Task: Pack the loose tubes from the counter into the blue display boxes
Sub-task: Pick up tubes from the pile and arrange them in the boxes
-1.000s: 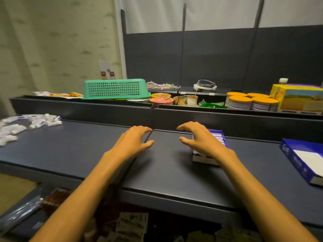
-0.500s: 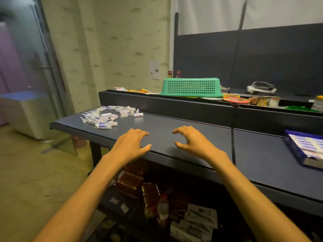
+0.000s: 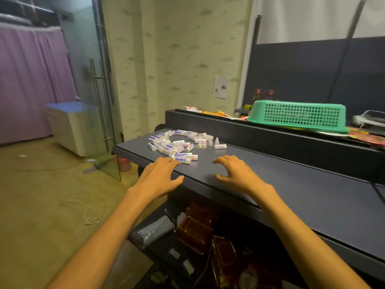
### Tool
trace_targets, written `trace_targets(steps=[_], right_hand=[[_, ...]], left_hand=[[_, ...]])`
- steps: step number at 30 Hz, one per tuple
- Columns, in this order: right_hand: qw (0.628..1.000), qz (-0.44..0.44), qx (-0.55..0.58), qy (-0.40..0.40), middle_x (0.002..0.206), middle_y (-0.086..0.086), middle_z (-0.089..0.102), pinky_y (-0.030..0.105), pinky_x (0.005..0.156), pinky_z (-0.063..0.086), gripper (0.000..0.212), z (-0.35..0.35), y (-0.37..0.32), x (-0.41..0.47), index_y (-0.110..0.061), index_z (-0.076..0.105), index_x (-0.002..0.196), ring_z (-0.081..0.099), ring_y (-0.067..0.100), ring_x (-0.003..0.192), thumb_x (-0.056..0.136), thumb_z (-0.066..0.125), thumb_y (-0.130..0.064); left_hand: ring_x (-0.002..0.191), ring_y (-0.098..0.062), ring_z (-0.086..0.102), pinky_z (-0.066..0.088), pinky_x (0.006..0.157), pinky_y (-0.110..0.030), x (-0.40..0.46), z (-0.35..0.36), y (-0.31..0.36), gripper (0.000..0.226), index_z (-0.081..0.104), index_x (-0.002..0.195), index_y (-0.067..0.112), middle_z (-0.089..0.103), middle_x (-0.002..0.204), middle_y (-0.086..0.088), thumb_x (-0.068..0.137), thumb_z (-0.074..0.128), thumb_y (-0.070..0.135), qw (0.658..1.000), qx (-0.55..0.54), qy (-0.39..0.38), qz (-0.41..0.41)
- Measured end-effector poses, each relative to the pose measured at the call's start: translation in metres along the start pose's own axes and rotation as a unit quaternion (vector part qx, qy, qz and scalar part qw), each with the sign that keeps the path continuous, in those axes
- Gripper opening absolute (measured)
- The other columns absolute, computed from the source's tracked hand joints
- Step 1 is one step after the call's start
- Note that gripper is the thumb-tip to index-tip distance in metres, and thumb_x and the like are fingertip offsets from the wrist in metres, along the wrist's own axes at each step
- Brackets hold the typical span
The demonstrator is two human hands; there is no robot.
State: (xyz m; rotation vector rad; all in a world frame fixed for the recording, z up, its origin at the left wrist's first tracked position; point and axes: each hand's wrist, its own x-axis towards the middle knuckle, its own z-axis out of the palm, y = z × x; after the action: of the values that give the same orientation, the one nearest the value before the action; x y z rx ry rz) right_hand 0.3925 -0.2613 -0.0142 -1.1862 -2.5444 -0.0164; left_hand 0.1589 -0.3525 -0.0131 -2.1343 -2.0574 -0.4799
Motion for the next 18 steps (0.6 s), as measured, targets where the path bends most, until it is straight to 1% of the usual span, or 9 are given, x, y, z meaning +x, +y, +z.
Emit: trace_targets(steps=[7,10,12,15,18], right_hand=[[0.999,0.023,0.025,0.009,0.146,0.001,0.045,0.037,0.109,0.035,0.048,0.025,0.01,0.078,-0.024,0.045,0.138,0.04,0.019,0.133,0.093,0.058,-0.036],[0.998,0.038,0.035,0.021,0.144,0.001,0.047,0.037,0.107,0.038,0.048,0.034,0.02,0.101,-0.025,0.047,0.137,0.042,0.02,0.131,0.093,0.059,-0.037],[0.998,0.044,0.038,0.012,0.144,0.001,0.047,0.037,0.108,0.037,0.047,0.038,0.023,0.111,-0.026,0.047,0.137,0.042,0.019,0.131,0.093,0.059,-0.038],[0.998,0.054,0.032,0.009,0.142,-0.001,0.049,0.033,0.105,0.037,0.046,0.039,0.029,0.125,-0.026,0.048,0.136,0.044,0.017,0.129,0.093,0.059,-0.037],[0.997,0.074,0.029,0.022,0.139,-0.002,0.052,0.032,0.102,0.039,0.045,0.036,0.034,0.136,-0.026,0.049,0.135,0.047,0.016,0.124,0.093,0.059,-0.035]], left_hand=[[0.128,-0.019,0.044,0.041,0.099,-0.037,0.072,0.002,-0.049,0.052,0.048,0.138,0.025,0.049,0.14,0.001,0.091,0.056,0.044,1.0,-0.014,-0.017,0.002],[0.13,-0.019,0.044,0.04,0.102,-0.036,0.102,0.01,-0.063,0.054,0.045,0.141,0.025,0.047,0.144,0.001,0.091,0.057,0.042,0.999,-0.032,-0.018,0.007],[0.13,-0.019,0.044,0.04,0.103,-0.037,0.12,0.018,-0.071,0.055,0.043,0.141,0.027,0.046,0.145,0.0,0.09,0.058,0.042,0.999,-0.04,-0.035,0.012],[0.125,-0.02,0.049,0.043,0.101,-0.037,0.146,0.03,-0.08,0.055,0.047,0.139,0.029,0.049,0.142,0.0,0.088,0.062,0.044,0.996,-0.066,-0.058,0.018],[0.117,-0.018,0.055,0.047,0.099,-0.036,0.17,0.039,-0.082,0.051,0.055,0.132,0.027,0.058,0.133,0.001,0.085,0.067,0.043,0.99,-0.085,-0.093,0.057]])
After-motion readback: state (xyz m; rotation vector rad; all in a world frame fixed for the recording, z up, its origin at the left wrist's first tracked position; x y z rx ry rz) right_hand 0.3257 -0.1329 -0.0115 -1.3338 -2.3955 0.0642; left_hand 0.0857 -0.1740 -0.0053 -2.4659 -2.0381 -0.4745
